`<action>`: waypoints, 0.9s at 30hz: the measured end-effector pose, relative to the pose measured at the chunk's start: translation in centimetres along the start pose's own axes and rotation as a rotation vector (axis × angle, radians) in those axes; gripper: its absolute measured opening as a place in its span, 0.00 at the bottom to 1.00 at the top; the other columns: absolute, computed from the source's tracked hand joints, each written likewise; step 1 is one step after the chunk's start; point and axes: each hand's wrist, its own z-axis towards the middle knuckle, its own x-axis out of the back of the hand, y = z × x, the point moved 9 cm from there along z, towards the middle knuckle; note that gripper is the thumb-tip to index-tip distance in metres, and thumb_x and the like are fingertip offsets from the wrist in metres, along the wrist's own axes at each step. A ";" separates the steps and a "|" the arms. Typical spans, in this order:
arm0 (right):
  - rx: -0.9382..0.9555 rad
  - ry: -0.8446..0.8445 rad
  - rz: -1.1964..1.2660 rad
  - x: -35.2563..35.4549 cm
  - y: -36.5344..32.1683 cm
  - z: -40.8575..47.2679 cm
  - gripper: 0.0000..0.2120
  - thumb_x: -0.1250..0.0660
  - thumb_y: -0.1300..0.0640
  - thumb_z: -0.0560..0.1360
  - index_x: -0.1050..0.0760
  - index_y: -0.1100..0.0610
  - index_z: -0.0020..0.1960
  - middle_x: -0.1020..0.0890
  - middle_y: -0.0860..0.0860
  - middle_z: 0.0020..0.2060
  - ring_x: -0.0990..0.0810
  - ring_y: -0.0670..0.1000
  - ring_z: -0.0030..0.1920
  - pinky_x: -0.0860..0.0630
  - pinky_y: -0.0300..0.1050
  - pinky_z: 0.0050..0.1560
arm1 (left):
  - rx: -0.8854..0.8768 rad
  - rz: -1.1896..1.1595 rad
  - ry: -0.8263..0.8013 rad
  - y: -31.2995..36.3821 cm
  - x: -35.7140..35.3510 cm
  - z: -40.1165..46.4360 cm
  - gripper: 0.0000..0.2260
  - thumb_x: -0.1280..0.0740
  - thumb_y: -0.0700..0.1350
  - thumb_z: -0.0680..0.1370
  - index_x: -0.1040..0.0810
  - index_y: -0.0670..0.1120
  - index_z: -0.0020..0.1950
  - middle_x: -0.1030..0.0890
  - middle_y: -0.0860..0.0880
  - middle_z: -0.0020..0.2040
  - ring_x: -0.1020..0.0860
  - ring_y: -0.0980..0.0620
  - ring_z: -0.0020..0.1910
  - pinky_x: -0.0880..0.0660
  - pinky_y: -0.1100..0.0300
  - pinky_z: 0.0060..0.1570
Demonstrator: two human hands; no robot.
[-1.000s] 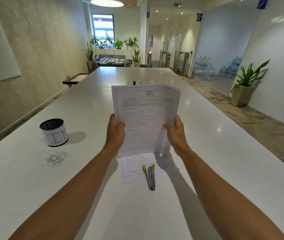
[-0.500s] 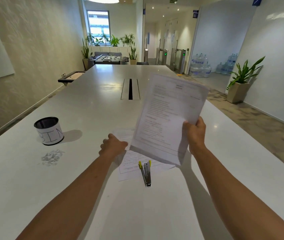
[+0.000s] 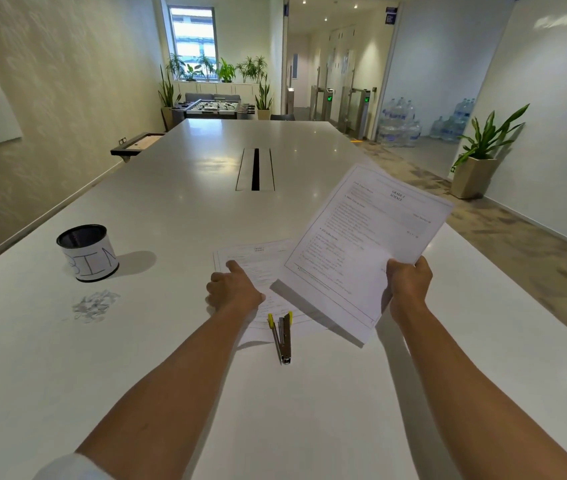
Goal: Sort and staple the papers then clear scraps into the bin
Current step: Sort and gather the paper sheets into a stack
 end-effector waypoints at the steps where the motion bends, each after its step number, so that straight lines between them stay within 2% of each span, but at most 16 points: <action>1: -0.011 -0.003 0.010 0.1 0.3 0.1 0.22 0.36 0.71 0.69 0.26 0.57 0.61 0.19 0.55 0.53 0.19 0.56 0.50 0.20 0.50 0.52 | 0.022 -0.032 0.000 -0.1 0.0 0.0 0.43 0.23 0.54 0.66 0.44 0.46 0.71 0.33 0.36 0.63 0.31 0.38 0.61 0.28 0.47 0.55; 4: -0.023 -0.007 0.026 0.2 0.8 0.2 0.22 0.36 0.72 0.70 0.26 0.59 0.61 0.19 0.57 0.55 0.19 0.59 0.53 0.22 0.56 0.58 | 0.072 -0.153 -0.005 -0.5 -0.4 0.2 0.45 0.21 0.49 0.65 0.46 0.48 0.72 0.33 0.37 0.62 0.29 0.37 0.60 0.27 0.46 0.56; 9: -0.037 0.006 0.022 0.5 1.0 0.2 0.21 0.37 0.73 0.69 0.26 0.58 0.59 0.18 0.54 0.51 0.20 0.58 0.51 0.22 0.53 0.58 | 0.158 -0.453 -0.029 -1.9 -0.7 1.0 0.51 0.22 0.38 0.65 0.53 0.52 0.76 0.34 0.37 0.68 0.30 0.36 0.64 0.27 0.45 0.59; 12: -0.038 0.006 0.040 0.6 0.8 0.2 0.21 0.37 0.74 0.69 0.26 0.58 0.59 0.19 0.51 0.47 0.20 0.56 0.49 0.22 0.51 0.55 | 0.142 -0.657 0.039 -2.7 0.3 1.2 0.42 0.23 0.36 0.66 0.43 0.47 0.74 0.30 0.39 0.68 0.27 0.38 0.63 0.28 0.46 0.61; 15: -0.035 0.005 0.055 0.3 0.5 0.1 0.21 0.37 0.74 0.69 0.26 0.57 0.57 0.19 0.51 0.47 0.20 0.54 0.46 0.21 0.47 0.50 | -0.004 -0.696 0.140 -2.4 3.3 1.3 0.25 0.23 0.39 0.66 0.28 0.45 0.61 0.21 0.41 0.58 0.22 0.44 0.50 0.24 0.54 0.49; 18: -0.034 -0.010 0.053 -0.3 0.3 -0.1 0.20 0.37 0.74 0.69 0.26 0.57 0.57 0.19 0.51 0.46 0.20 0.53 0.45 0.22 0.46 0.47 | -0.198 -0.693 0.188 -0.8 7.1 1.1 0.12 0.24 0.40 0.68 0.20 0.43 0.50 0.17 0.45 0.48 0.21 0.48 0.43 0.24 0.58 0.43; 22: -0.040 -0.045 0.047 -1.6 0.3 -0.6 0.21 0.38 0.74 0.69 0.26 0.60 0.60 0.19 0.54 0.48 0.20 0.55 0.46 0.21 0.48 0.50 | -0.451 -0.685 0.294 1.3 12.0 -0.2 0.07 0.26 0.42 0.72 0.19 0.43 0.47 0.18 0.50 0.44 0.21 0.52 0.41 0.29 0.63 0.40; 25: -0.038 -0.068 0.042 -2.6 0.0 -1.2 0.21 0.38 0.74 0.69 0.26 0.60 0.59 0.19 0.51 0.45 0.20 0.52 0.43 0.23 0.43 0.41 | -0.572 -0.696 0.364 2.0 15.0 -1.2 0.05 0.29 0.45 0.75 0.20 0.45 0.46 0.19 0.52 0.41 0.22 0.53 0.40 0.30 0.66 0.35; 27: -0.045 -0.087 0.028 -3.3 -0.2 -1.4 0.19 0.38 0.73 0.70 0.27 0.58 0.57 0.19 0.50 0.44 0.20 0.51 0.42 0.24 0.40 0.37 | -0.663 -0.715 0.392 2.5 17.1 -2.1 0.05 0.30 0.47 0.76 0.22 0.48 0.42 0.20 0.56 0.37 0.23 0.58 0.37 0.31 0.68 0.33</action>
